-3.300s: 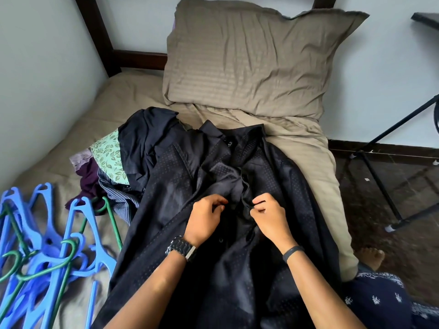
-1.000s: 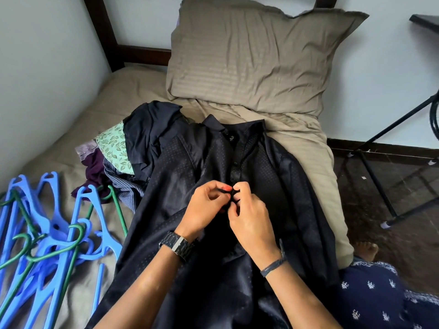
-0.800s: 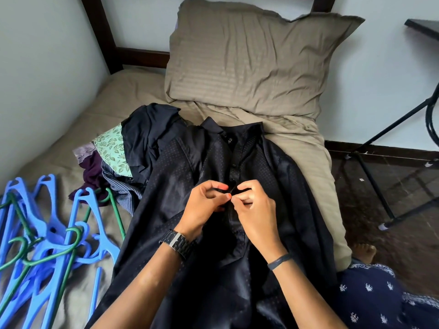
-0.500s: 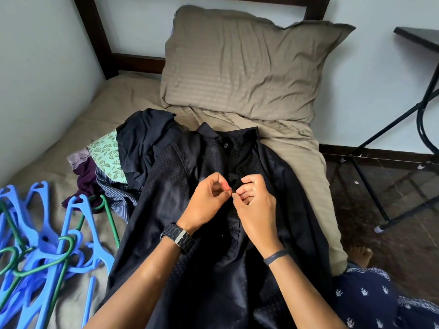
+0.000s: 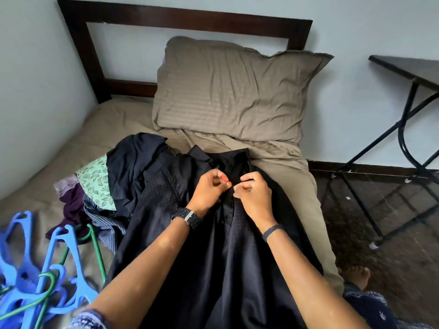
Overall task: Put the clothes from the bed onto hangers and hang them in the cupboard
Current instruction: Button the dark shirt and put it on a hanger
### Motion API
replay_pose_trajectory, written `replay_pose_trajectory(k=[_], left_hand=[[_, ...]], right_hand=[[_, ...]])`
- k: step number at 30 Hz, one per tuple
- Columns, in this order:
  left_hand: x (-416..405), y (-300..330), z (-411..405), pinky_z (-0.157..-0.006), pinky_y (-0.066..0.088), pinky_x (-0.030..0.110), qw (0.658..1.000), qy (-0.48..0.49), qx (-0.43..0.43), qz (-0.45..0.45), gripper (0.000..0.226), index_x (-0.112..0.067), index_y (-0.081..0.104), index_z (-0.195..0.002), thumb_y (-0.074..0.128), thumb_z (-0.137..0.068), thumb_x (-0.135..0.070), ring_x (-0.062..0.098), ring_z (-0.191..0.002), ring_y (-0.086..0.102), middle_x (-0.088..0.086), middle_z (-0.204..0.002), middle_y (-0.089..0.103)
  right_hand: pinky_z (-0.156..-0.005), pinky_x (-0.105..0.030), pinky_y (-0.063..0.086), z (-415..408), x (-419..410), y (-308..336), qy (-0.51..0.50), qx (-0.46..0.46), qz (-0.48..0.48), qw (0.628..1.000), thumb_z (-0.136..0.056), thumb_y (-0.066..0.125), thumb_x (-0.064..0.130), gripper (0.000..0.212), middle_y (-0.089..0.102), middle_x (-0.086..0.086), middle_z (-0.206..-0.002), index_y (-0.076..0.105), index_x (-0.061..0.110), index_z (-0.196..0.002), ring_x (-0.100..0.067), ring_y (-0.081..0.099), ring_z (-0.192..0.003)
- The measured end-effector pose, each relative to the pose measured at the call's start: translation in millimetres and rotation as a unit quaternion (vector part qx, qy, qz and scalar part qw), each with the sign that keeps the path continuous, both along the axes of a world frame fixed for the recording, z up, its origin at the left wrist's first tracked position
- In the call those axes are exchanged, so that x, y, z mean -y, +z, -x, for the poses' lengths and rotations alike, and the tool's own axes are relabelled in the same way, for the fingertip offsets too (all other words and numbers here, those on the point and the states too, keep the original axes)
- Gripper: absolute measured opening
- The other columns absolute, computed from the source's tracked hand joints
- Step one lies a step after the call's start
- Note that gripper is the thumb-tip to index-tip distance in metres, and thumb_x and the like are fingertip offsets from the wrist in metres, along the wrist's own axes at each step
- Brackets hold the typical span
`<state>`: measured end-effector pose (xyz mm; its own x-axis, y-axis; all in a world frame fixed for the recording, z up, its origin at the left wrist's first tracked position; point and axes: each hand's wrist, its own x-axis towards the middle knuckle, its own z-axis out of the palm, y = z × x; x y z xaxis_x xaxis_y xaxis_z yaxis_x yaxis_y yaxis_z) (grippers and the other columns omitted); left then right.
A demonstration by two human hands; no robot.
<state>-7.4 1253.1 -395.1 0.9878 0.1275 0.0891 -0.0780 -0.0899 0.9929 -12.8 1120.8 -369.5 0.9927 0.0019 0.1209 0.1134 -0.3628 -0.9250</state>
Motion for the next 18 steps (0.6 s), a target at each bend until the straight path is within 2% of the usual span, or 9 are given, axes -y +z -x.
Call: replay_pose_trajectory(k=[2, 3, 5, 7, 11, 14, 16, 18], left_hand=[[-0.4, -17.4, -5.1, -0.072, 0.042, 0.014, 0.997, -0.039, -0.027, -0.058, 0.025, -0.013, 0.06, -0.076, 0.057, -0.087, 0.01, -0.007, -0.066, 0.057, -0.003, -0.076, 0.062], [-1.1, -25.7, -6.8, -0.074, 0.042, 0.013, 0.994, -0.061, -0.045, -0.074, 0.023, -0.01, 0.063, -0.08, 0.056, -0.087, 0.01, -0.009, -0.067, 0.058, -0.004, -0.079, 0.064], [-4.9, -38.3, -11.5, -0.073, 0.044, 0.015, 0.988, -0.091, -0.073, -0.099, 0.019, -0.004, 0.067, -0.089, 0.055, -0.087, 0.01, -0.001, -0.07, 0.059, 0.0, -0.078, 0.066], [-7.7, -44.5, -14.8, -0.068, 0.041, 0.018, 0.985, -0.099, -0.088, -0.107, 0.018, 0.0, 0.068, -0.095, 0.054, -0.088, 0.01, 0.011, -0.071, 0.054, 0.011, -0.076, 0.062], [-7.9, -45.9, -19.4, -0.052, 0.03, 0.011, 0.985, -0.08, -0.112, -0.102, 0.019, 0.006, 0.067, -0.103, 0.053, -0.09, 0.007, -0.003, -0.049, 0.041, 0.006, -0.069, 0.052], [-8.0, -49.6, -19.9, -0.054, 0.035, 0.007, 0.987, -0.062, -0.116, -0.097, 0.019, 0.006, 0.066, -0.105, 0.054, -0.091, 0.005, -0.007, -0.053, 0.049, -0.003, -0.075, 0.061], [-7.9, -51.0, -18.0, -0.058, 0.039, 0.008, 0.987, -0.057, -0.108, -0.102, 0.017, 0.006, 0.067, -0.103, 0.055, -0.091, 0.005, -0.008, -0.06, 0.053, -0.004, -0.079, 0.063], [-6.1, -50.9, -15.0, -0.07, 0.046, 0.015, 0.986, -0.054, -0.093, -0.125, 0.013, -0.001, 0.068, -0.097, 0.059, -0.088, 0.004, 0.0, -0.072, 0.057, 0.002, -0.082, 0.066]], right_hand=[[-0.07, -0.021, 0.05, 2.1, 2.6, -6.5, 0.006, -0.025, 0.053, 0.998, -0.081, 0.058, -0.007, 0.026, 0.067, 0.001, -0.074, 0.056, 0.015, -0.095, -0.01, 0.067, -0.07], [-0.071, -0.022, 0.053, 6.7, 3.3, -8.8, 0.004, -0.029, 0.05, 0.998, -0.08, 0.057, -0.009, 0.027, 0.067, -0.002, -0.078, 0.057, 0.014, -0.096, -0.013, 0.067, -0.074], [-0.067, -0.026, 0.058, 22.9, -1.0, -12.0, 0.022, -0.05, 0.0, 0.999, -0.079, 0.057, -0.01, 0.026, 0.066, -0.006, -0.08, 0.06, 0.012, -0.091, -0.012, 0.066, -0.072], [-0.067, -0.031, 0.059, 41.2, -4.8, -24.6, 0.059, -0.075, 0.007, 0.995, -0.08, 0.058, -0.006, 0.022, 0.066, -0.004, -0.078, 0.062, 0.014, -0.087, -0.011, 0.066, -0.069], [-0.075, -0.036, 0.051, 67.3, 7.8, -57.5, 0.132, -0.03, 0.215, 0.967, -0.08, 0.061, 0.002, 0.012, 0.064, -0.004, -0.083, 0.06, 0.012, -0.087, -0.022, 0.063, -0.08], [-0.08, -0.034, 0.045, 64.9, 30.9, -66.0, 0.127, -0.009, 0.35, 0.928, -0.081, 0.061, 0.003, 0.019, 0.06, -0.005, -0.101, 0.059, 0.011, -0.098, -0.025, 0.059, -0.096], [-0.085, -0.033, 0.046, 56.1, 45.2, -66.7, 0.151, -0.021, 0.377, 0.914, -0.083, 0.061, 0.005, 0.023, 0.057, -0.002, -0.108, 0.057, 0.013, -0.105, -0.021, 0.058, -0.103], [-0.088, -0.03, 0.047, 48.1, 54.3, -65.6, 0.173, -0.051, 0.361, 0.915, -0.086, 0.062, 0.008, 0.023, 0.054, 0.002, -0.104, 0.058, 0.014, -0.108, -0.016, 0.058, -0.1]])
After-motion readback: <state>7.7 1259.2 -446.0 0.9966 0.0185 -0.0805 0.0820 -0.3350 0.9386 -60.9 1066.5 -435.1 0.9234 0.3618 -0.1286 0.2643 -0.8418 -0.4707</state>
